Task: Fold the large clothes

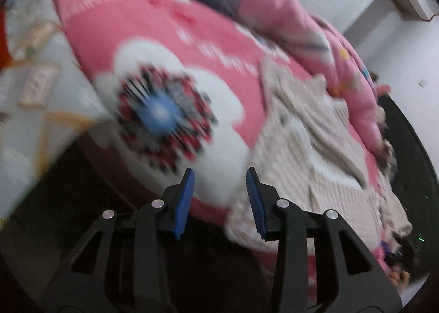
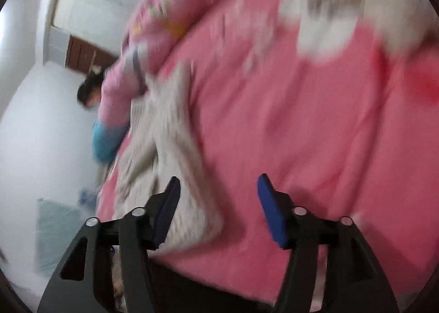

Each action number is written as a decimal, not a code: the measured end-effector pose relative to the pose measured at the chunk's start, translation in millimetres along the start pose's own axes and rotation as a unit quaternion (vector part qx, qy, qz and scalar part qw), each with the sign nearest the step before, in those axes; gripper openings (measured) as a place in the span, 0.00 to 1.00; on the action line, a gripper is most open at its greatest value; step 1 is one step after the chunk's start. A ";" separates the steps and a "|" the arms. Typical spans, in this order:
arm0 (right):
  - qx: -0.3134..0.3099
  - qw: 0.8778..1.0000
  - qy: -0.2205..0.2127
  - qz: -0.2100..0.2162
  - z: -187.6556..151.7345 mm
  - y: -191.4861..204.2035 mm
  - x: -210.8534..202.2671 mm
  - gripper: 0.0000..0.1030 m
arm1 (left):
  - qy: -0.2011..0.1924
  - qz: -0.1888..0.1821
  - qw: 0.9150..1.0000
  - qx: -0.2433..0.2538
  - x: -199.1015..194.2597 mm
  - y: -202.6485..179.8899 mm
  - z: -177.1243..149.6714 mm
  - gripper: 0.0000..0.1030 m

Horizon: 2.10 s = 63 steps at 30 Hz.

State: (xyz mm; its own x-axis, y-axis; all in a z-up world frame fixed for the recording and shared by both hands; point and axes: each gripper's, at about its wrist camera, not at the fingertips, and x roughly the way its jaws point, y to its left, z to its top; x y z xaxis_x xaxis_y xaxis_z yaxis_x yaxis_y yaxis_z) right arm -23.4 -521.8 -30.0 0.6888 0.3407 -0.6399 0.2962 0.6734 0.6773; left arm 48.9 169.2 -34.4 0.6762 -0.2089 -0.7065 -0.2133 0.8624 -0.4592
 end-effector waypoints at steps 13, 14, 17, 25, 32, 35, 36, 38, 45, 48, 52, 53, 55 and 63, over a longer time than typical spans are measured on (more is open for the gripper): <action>-0.227 0.961 0.148 -0.062 -35.7 96.6 135.9 0.53 | 0.101 -0.015 0.982 0.160 88.7 -86.7 -22.0 0.35; -0.219 0.962 0.151 -0.067 -34.3 92.8 138.3 0.52 | 0.102 -0.019 0.983 0.152 89.3 -84.4 -20.5 0.35; -0.232 0.960 0.137 -0.080 -31.2 111.5 121.6 0.52 | 0.082 -0.030 0.984 0.155 72.6 -90.7 -13.6 0.40; -0.272 0.949 0.156 -0.046 -47.7 149.7 148.7 0.52 | 0.129 -0.114 0.952 0.253 83.4 -158.8 -38.8 0.43; -0.251 0.952 0.167 -0.050 -58.4 143.6 162.3 0.06 | 0.092 -0.042 0.945 0.310 87.4 -172.2 -63.2 0.00; -0.273 0.950 0.144 -0.058 -57.3 153.4 152.8 0.04 | 0.080 -0.047 0.949 0.301 89.3 -174.2 -49.7 0.00; -0.279 0.950 0.129 -0.056 -56.6 158.9 146.7 0.04 | 0.061 -0.043 0.948 0.308 81.8 -177.0 -45.3 0.00; -0.283 0.953 0.102 -0.046 -51.3 170.0 136.2 0.04 | 0.036 -0.040 0.948 0.314 83.3 -183.7 -29.9 0.00; -0.290 0.948 0.105 -0.084 -49.7 162.0 167.7 0.04 | 0.070 -0.033 0.959 0.272 100.0 -163.8 -12.7 0.00; -0.287 0.947 0.111 -0.097 -56.7 147.2 185.8 0.04 | 0.086 -0.047 0.962 0.255 100.4 -152.9 -14.9 0.00; -0.281 0.950 0.098 -0.097 -53.7 147.4 182.2 0.04 | 0.079 -0.063 0.963 0.248 89.9 -142.5 -16.3 0.24; -0.282 0.949 0.096 -0.099 -53.5 147.7 183.2 0.04 | 0.073 -0.059 0.964 0.249 88.3 -140.4 -16.0 0.26; -0.288 0.948 0.090 -0.103 -53.0 149.8 186.8 0.04 | 0.069 -0.036 0.965 0.252 92.0 -140.2 -14.0 0.26; -0.322 0.935 0.077 -0.125 -54.5 171.1 170.8 0.13 | 0.023 0.018 0.970 0.240 95.6 -120.7 2.4 0.26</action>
State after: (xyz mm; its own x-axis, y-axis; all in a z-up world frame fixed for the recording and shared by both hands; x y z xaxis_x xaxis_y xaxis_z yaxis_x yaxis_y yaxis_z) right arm 108.8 -312.7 -43.2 0.5328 0.1773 -0.8275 -0.0597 0.9832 0.1723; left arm 141.0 46.2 -45.2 0.6399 -0.1855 -0.7458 0.1245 0.9826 -0.1376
